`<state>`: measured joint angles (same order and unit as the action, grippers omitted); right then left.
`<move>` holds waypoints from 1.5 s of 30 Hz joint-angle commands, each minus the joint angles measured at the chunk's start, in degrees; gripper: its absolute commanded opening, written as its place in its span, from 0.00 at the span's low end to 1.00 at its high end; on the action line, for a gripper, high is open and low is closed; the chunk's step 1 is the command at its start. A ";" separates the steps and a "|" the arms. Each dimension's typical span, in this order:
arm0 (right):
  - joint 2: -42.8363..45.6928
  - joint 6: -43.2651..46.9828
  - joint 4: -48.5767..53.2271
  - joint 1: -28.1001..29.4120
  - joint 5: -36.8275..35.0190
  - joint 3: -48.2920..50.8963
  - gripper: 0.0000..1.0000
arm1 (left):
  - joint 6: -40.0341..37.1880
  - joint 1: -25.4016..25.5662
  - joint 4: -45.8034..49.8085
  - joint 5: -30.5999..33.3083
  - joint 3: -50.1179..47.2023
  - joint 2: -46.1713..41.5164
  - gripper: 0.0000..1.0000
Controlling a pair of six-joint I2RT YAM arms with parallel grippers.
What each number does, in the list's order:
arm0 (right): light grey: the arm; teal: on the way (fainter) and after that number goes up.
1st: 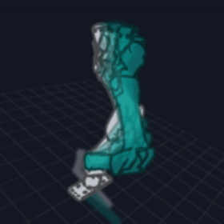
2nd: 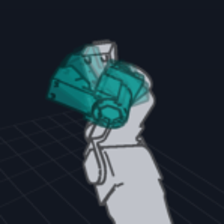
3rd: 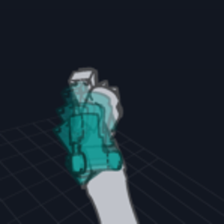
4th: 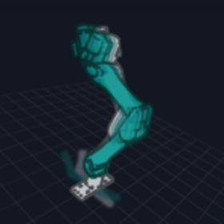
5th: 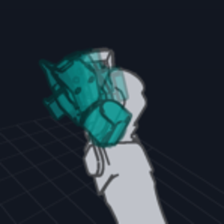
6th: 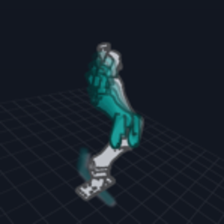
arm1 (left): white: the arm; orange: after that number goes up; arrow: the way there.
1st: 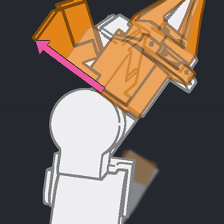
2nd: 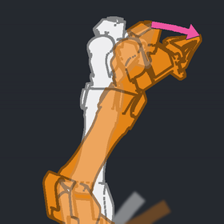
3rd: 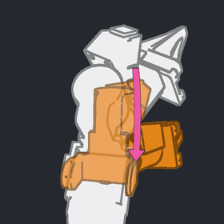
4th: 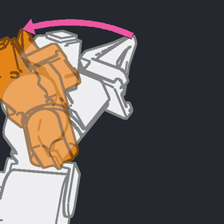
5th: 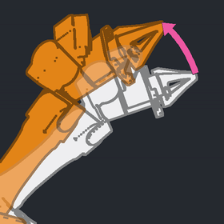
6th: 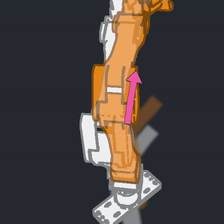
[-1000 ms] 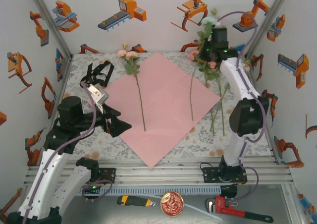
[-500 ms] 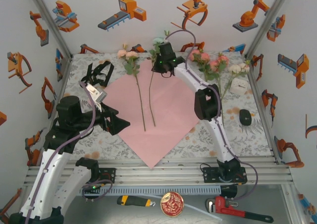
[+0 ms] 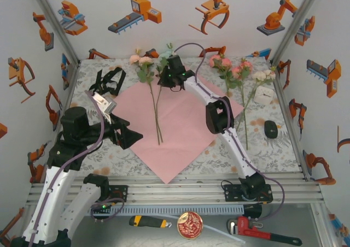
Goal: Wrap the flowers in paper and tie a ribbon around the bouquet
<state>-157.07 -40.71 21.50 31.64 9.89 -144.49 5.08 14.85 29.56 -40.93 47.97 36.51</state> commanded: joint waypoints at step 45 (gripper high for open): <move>46.67 9.43 -5.11 -39.54 -18.29 64.45 0.43 | 0.13 -0.73 -2.15 -5.75 -1.08 -0.55 0.97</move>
<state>-108.55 -29.30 14.68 -8.10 -7.18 -75.85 5.67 14.52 27.81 -46.28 47.09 36.01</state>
